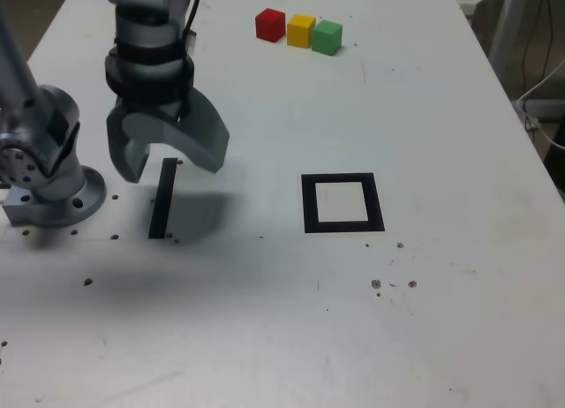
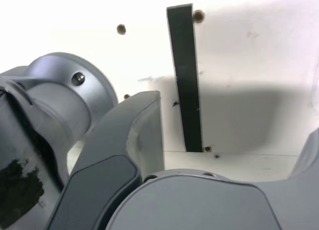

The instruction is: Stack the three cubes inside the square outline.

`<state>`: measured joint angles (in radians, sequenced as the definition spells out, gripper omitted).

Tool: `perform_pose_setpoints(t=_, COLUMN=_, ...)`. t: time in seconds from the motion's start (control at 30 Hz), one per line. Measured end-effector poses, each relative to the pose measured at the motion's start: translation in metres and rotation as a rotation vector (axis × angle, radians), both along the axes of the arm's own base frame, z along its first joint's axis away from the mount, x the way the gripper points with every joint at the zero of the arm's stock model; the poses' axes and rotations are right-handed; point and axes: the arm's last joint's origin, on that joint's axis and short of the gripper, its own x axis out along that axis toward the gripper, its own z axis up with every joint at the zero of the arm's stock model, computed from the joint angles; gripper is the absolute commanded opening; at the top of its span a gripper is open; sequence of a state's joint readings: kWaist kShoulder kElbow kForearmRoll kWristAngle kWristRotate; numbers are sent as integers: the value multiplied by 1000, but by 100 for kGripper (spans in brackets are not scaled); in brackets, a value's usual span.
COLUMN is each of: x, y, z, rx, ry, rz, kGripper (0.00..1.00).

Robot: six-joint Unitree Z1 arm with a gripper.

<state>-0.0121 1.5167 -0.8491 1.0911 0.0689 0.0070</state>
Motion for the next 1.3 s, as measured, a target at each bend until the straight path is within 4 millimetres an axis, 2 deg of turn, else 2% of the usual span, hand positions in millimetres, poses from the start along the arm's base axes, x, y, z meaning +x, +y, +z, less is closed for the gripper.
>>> perform_pose_setpoints(t=0.47, x=43, y=82, z=29, rx=54, ry=-26, rz=242, kGripper=99)
perform_pose_setpoints(t=0.67, x=56, y=128, z=44, rx=73, ry=-34, rz=340, kGripper=99)
perform_pose_setpoints(t=0.87, x=64, y=185, z=53, rx=77, ry=-29, rz=463, kGripper=99)
perform_pose_setpoints(t=1.17, x=69, y=239, z=49, rx=66, ry=-13, rz=570, kGripper=99)
perform_pose_setpoints(t=1.3, x=74, y=262, z=37, rx=53, ry=2, rz=607, kGripper=99)
